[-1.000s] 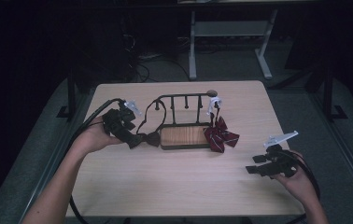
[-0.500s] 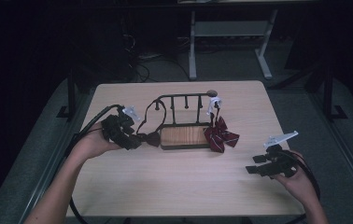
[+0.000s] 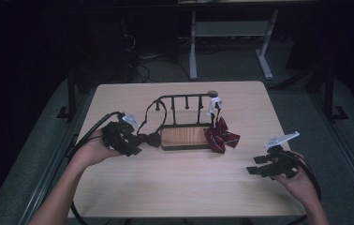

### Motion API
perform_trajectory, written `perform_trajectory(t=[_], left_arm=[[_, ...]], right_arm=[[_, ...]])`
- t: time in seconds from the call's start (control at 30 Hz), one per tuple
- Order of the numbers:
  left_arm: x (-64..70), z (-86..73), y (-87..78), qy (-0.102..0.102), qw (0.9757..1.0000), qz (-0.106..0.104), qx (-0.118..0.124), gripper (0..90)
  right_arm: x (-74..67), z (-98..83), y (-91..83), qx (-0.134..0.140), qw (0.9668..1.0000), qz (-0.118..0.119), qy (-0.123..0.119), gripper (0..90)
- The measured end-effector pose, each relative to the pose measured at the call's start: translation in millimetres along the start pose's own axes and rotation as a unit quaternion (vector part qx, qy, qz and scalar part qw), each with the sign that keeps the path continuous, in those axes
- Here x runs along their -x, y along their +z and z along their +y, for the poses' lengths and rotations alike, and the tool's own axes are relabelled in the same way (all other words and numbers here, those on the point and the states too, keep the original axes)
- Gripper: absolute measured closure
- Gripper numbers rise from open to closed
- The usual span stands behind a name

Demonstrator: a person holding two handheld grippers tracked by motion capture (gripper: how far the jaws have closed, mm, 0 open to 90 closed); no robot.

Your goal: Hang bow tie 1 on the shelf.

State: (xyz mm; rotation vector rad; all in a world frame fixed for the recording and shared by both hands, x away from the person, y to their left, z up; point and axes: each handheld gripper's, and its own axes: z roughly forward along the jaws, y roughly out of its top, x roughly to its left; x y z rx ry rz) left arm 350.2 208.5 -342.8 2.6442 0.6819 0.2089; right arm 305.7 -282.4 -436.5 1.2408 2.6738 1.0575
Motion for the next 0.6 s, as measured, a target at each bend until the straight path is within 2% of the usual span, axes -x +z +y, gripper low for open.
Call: perform_trajectory(t=[0.17,0.6], left_arm=[[3.2,-7.3,4.5,0.001,1.0,0.005,0.003,39.5],[14.7,-29.2,26.1,-0.007,0.9999,-0.006,0.007,37.4]], right_arm=[[-0.2,-0.2,0.1,0.001,1.0,0.0,0.001,38.4],[-2.1,0.7,2.5,0.002,1.0,0.005,-0.004,38.4]])
